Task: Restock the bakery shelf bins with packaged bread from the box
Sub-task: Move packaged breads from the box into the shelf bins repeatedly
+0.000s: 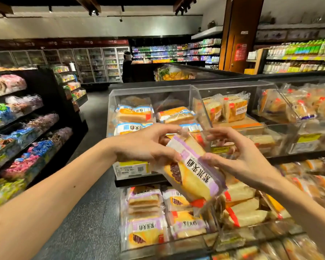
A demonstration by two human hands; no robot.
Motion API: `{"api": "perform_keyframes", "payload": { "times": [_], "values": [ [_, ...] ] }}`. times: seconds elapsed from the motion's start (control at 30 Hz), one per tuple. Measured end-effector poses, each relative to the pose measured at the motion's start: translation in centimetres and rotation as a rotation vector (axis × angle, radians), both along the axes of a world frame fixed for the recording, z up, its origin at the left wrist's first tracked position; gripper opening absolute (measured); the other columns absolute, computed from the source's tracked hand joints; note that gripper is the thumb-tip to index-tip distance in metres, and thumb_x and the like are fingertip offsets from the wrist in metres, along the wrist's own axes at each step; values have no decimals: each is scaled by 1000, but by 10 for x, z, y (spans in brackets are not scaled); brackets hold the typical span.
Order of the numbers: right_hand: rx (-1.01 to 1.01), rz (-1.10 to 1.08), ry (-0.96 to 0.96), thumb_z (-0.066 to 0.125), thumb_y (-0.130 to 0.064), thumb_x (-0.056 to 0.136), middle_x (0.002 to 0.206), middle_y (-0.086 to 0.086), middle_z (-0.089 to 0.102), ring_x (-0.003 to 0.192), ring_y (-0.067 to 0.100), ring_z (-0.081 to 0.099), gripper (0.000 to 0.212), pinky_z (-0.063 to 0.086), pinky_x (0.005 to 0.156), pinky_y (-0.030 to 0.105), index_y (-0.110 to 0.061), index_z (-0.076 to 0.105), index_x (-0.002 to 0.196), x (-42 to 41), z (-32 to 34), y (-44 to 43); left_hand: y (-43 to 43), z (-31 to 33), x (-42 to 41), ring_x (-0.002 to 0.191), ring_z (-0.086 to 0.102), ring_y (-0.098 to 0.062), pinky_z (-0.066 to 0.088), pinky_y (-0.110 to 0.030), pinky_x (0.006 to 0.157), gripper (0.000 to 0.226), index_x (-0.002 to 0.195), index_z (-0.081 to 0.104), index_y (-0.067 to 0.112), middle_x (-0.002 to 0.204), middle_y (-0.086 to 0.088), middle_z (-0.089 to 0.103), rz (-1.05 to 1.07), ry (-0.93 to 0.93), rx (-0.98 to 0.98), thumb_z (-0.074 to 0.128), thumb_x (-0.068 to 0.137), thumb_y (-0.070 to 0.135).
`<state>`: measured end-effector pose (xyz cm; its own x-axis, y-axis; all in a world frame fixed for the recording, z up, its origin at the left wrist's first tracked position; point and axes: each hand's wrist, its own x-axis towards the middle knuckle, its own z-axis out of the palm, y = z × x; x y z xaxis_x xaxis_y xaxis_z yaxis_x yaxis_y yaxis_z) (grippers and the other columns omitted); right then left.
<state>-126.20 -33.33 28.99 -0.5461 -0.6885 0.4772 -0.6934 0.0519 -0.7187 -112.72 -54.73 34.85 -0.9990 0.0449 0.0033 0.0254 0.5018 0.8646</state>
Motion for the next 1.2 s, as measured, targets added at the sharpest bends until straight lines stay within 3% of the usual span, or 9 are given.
{"api": "perform_keyframes", "payload": {
  "times": [0.13, 0.23, 0.33, 0.47, 0.53, 0.67, 0.73, 0.97, 1.2],
  "values": [
    [103, 248, -426, 86, -58, 61, 104, 3, 76, 96, 13, 68, 64, 53, 85, 30, -21, 68, 109, 39, -54, 3, 16, -39, 4, 80, 48, -24, 37, -46, 73, 45, 123, 62, 29, 79, -18, 61, -68, -51, 28, 78, 81, 22],
    [108, 262, -850, 96, -51, 48, 108, 17, 74, 101, 32, 70, 72, 57, 89, 47, -9, 73, 102, 68, -99, 10, 25, -79, 17, 81, 61, -20, 45, -38, 75, 47, 125, 58, 30, 87, -4, 73, 27, -60, 146, 75, 82, 37],
    [-43, 180, -1150, 101, -36, 38, 106, 19, 74, 92, 27, 74, 61, 60, 71, 34, -11, 80, 90, 93, -135, 13, 29, -127, 39, 80, 65, -9, 51, -23, 67, 56, 129, 51, 25, 89, 3, 73, 199, -122, 379, 66, 77, 40],
    [-207, -3, -1316, 78, -6, 66, 81, 16, 74, 64, 20, 71, 5, 57, 53, 34, -6, 78, 71, 118, -167, 3, 31, -186, 76, 82, 68, -3, 55, -23, 64, 58, 131, 44, 29, 104, -2, 66, 234, -338, 372, 71, 80, 34],
    [-212, -39, -1332, 70, -3, 72, 78, 19, 71, 64, 23, 69, 10, 57, 58, 36, -6, 75, 63, 126, -177, -8, 27, -210, 84, 82, 70, -12, 58, -28, 64, 52, 129, 46, 24, 108, -12, 66, 254, -382, 421, 74, 86, 16],
    [-259, -158, -1276, 71, -10, 81, 89, 21, 71, 73, 26, 68, 19, 60, 66, 36, 0, 67, 98, 120, -191, -35, -16, -236, 79, 90, 69, -21, 57, -38, 83, 45, 118, 54, 20, 111, -8, 69, 383, -201, 77, 80, 82, 12],
    [-191, -265, -1155, 71, -1, 85, 95, 22, 72, 74, 28, 65, 27, 60, 64, 36, 1, 59, 109, 111, -198, -53, -40, -237, 77, 74, 67, -21, 58, -38, 68, 45, 116, 52, 23, 103, -6, 69, 421, -226, 39, 80, 82, 13],
    [369, -389, -438, 78, -28, 83, 77, 5, 71, 79, 26, 68, 22, 54, 79, 45, -20, 57, 88, 101, -225, -103, -67, -241, 67, 111, 60, -31, 48, -38, 86, 46, 130, 52, 24, 115, -7, 65, 442, -263, -625, 71, 90, 33],
    [749, -310, -193, 69, -39, 91, 83, 3, 66, 91, 28, 60, 22, 43, 74, 35, -22, 55, 90, 109, -236, -112, -51, -257, 71, 104, 67, -33, 50, -40, 74, 33, 130, 54, 10, 145, -17, 46, 320, -385, -1083, 56, 97, 16]
  ]
}}
